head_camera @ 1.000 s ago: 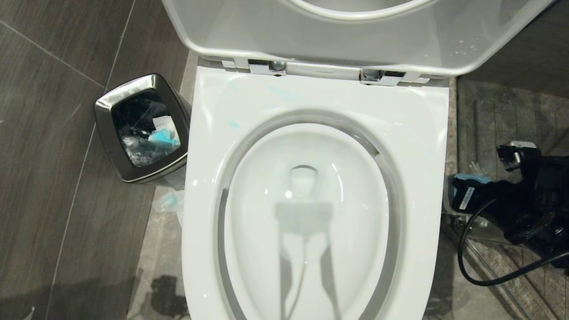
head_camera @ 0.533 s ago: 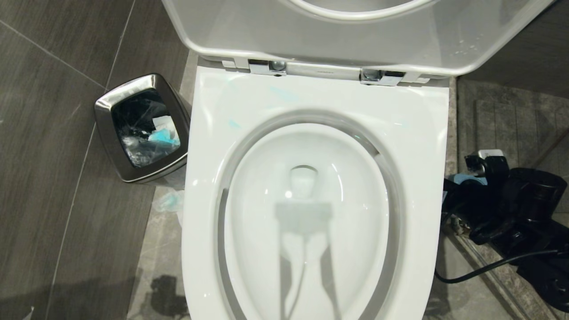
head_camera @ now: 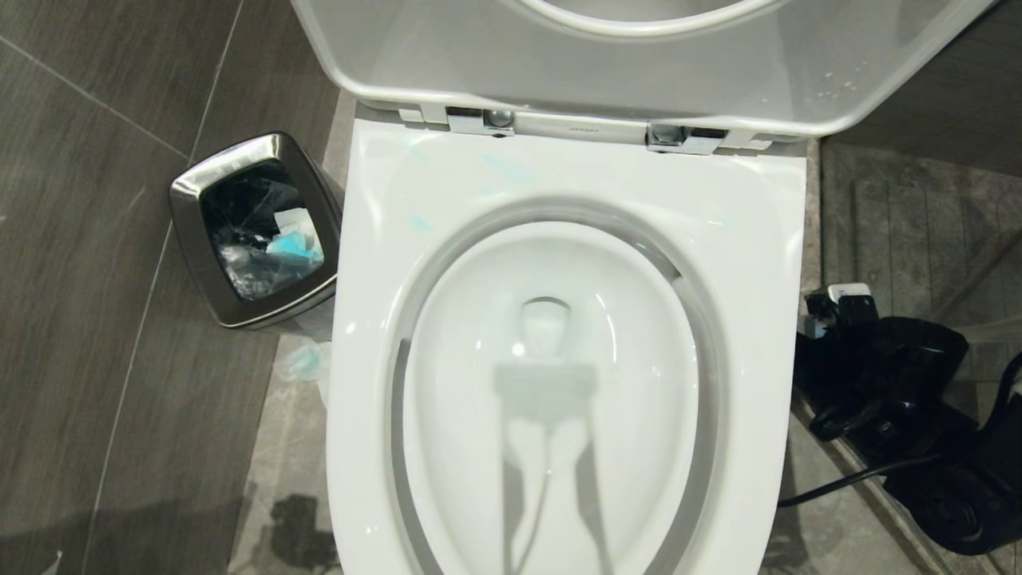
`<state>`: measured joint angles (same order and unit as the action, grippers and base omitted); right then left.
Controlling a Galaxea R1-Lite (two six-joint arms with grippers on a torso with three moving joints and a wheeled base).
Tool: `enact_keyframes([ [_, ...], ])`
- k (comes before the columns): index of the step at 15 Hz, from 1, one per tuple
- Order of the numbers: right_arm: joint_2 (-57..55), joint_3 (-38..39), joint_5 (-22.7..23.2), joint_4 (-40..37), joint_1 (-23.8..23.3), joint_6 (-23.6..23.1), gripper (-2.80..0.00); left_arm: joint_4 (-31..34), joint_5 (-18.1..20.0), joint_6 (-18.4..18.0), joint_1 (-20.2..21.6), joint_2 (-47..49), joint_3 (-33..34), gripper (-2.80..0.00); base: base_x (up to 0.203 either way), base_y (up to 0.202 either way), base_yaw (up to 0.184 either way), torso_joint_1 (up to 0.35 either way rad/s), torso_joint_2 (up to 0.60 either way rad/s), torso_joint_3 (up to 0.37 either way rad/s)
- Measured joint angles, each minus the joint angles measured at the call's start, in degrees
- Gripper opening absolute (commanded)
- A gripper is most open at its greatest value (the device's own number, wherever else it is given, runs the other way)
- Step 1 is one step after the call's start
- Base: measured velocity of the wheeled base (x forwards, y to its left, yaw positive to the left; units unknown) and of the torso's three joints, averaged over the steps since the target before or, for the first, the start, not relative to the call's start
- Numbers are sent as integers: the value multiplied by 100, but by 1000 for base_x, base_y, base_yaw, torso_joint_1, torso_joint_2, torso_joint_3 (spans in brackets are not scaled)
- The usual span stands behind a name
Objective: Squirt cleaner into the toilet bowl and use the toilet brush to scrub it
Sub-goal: Pour in the cleaning agent
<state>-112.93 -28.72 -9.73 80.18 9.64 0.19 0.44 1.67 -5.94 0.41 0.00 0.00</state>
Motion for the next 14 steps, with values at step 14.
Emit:
enact_keyframes([
  [14, -876, -624, -275, 697, 6, -583, 0, -2, -2, 4, 0, 0, 0, -280, 0, 0, 0, 0, 0, 0],
])
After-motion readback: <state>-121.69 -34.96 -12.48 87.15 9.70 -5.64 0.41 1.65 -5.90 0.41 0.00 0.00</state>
